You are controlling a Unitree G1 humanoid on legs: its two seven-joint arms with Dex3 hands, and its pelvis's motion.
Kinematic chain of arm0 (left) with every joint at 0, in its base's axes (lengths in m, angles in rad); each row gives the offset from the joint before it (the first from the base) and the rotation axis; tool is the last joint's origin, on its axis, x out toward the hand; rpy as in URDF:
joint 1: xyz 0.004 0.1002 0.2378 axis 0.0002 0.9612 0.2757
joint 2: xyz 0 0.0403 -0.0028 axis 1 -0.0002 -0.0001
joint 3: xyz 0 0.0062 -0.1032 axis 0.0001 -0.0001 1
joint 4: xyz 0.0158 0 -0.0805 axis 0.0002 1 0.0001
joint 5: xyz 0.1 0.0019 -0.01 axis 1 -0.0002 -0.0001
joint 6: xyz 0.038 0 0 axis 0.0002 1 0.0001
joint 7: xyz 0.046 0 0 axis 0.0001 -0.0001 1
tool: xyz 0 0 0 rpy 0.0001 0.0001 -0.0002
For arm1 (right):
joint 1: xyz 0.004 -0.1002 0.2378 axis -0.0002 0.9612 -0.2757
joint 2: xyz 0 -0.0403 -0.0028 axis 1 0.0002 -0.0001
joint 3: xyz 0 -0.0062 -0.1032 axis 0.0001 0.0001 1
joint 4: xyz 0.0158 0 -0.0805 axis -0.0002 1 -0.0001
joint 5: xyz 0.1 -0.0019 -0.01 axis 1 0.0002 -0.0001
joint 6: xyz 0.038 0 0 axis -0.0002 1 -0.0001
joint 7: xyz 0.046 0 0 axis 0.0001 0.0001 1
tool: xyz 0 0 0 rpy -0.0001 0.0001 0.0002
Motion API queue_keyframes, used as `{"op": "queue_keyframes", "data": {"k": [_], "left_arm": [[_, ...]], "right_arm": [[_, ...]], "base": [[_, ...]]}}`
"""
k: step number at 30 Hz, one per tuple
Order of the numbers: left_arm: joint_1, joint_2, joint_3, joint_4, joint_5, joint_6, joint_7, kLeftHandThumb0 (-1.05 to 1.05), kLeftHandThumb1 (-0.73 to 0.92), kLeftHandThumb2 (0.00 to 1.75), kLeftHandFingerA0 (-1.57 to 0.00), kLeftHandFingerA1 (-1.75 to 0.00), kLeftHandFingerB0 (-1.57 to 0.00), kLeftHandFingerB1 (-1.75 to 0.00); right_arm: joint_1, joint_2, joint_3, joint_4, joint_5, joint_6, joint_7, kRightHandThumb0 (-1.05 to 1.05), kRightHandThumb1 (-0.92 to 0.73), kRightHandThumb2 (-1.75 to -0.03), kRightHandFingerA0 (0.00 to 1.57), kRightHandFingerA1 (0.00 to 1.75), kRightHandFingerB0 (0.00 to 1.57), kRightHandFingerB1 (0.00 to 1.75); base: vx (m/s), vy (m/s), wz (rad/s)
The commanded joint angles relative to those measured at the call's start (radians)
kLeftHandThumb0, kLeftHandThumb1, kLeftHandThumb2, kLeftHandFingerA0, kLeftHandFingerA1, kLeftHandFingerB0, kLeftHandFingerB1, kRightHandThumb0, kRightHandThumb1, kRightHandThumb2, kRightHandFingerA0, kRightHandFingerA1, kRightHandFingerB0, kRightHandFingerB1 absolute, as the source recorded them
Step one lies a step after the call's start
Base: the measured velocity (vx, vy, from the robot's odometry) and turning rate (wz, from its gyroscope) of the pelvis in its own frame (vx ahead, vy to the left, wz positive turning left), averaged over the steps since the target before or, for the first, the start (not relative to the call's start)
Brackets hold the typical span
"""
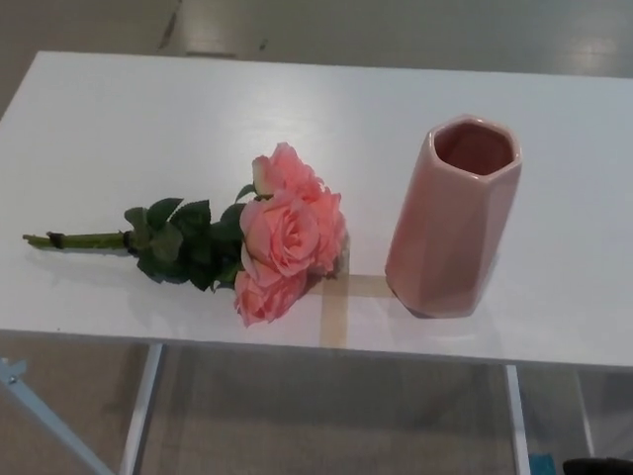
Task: Use the left hand to pick up the rose and then lift and insert it into the pink vase.
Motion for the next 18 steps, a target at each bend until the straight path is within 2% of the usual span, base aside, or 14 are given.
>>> {"op": "queue_keyframes", "data": {"k": [1,3,5,6,7,8,9,10,11,12,14,15,18], "left_arm": [[0.005,0.008,0.006,0.022,-0.006,-0.051,0.0,-0.31,0.57,0.58,-0.55,-0.4,-0.36,-0.34],[0.004,0.009,0.008,0.025,-0.01,-0.056,-0.004,-0.31,0.57,0.58,-0.52,-0.4,-0.33,-0.33],[0.002,0.014,0.009,0.023,-0.012,-0.061,-0.015,-0.34,0.54,0.57,-0.39,-0.36,-0.28,-0.32],[0.004,0.015,0.009,0.022,-0.012,-0.067,-0.02,-0.34,0.54,0.57,-0.39,-0.36,-0.28,-0.32],[0.004,0.015,0.01,0.021,-0.014,-0.071,-0.026,-0.42,0.47,0.64,-0.31,-0.4,-0.24,-0.36],[0.005,0.015,0.011,0.019,-0.016,-0.074,-0.03,-0.42,0.47,0.64,-0.31,-0.4,-0.24,-0.36],[0.006,0.016,0.016,0.008,-0.028,-0.09,-0.065,-0.24,0.36,0.9,-0.08,-0.5,-0.08,-0.49],[0.011,0.018,0.019,-0.009,-0.039,-0.108,-0.109,-0.28,0.32,0.86,-0.01,-0.48,0.0,-0.46],[0.017,0.02,0.02,-0.026,-0.048,-0.123,-0.149,-0.28,0.32,0.86,-0.01,-0.48,0.0,-0.46],[0.025,0.027,0.019,-0.058,-0.062,-0.142,-0.222,-0.55,0.37,0.66,-0.06,-0.31,-0.1,-0.27],[0.035,0.035,0.017,-0.095,-0.076,-0.15,-0.286,-0.55,0.36,0.69,-0.05,-0.25,-0.08,-0.25],[0.062,0.048,0.016,-0.162,-0.107,-0.161,-0.39,-0.57,0.37,0.74,-0.01,-0.18,-0.05,-0.2],[0.117,0.074,0.001,-0.291,-0.146,-0.151,-0.525,-0.57,0.36,0.75,0.0,-0.2,-0.05,-0.21]], "right_arm": [[0.004,-0.008,-0.007,0.021,0.009,-0.021,0.01,-0.29,-0.61,-0.58,0.62,0.42,0.55,0.4],[0.005,-0.008,-0.007,0.023,0.01,-0.026,0.011,-0.29,-0.61,-0.58,0.62,0.42,0.55,0.39],[0.002,-0.007,-0.006,0.024,0.01,-0.026,0.011,-0.29,-0.61,-0.58,0.62,0.42,0.55,0.39],[0.002,-0.007,-0.007,0.024,0.011,-0.027,0.012,-0.29,-0.61,-0.58,0.62,0.42,0.55,0.39],[0.002,-0.008,-0.006,0.025,0.011,-0.027,0.011,-0.29,-0.61,-0.58,0.62,0.42,0.55,0.39],[0.002,-0.008,-0.005,0.025,0.01,-0.028,0.01,-0.29,-0.61,-0.58,0.62,0.42,0.55,0.39],[0.001,-0.008,-0.002,0.026,0.007,-0.029,0.01,-0.29,-0.61,-0.58,0.62,0.42,0.55,0.39],[0.002,-0.008,0.0,0.027,0.006,-0.03,0.01,-0.29,-0.61,-0.58,0.62,0.41,0.55,0.39],[0.003,-0.008,0.0,0.027,0.007,-0.03,0.01,-0.29,-0.61,-0.58,0.62,0.41,0.55,0.39],[0.004,-0.009,0.001,0.029,0.007,-0.029,0.011,-0.29,-0.61,-0.58,0.61,0.41,0.55,0.39],[0.004,-0.011,0.001,0.028,0.008,-0.027,0.011,-0.29,-0.61,-0.58,0.61,0.41,0.55,0.39],[0.004,-0.011,0.005,0.03,0.005,-0.025,0.009,-0.3,-0.61,-0.58,0.61,0.41,0.55,0.39],[0.003,-0.011,0.009,0.031,0.003,-0.022,0.006,-0.3,-0.61,-0.58,0.62,0.41,0.55,0.39]], "base": [[0.0,0.0,0.0],[0.0,0.0,0.0],[0.0,0.0,0.0],[0.0,0.0,0.0],[0.0,0.0,0.0],[0.0,0.0,0.0],[0.0,0.0,0.0],[0.0,0.0,0.0],[0.0,0.0,0.0],[0.0,0.0,0.0],[0.0,0.0,0.0],[0.0,0.0,0.0],[0.0,0.0,0.0]]}}
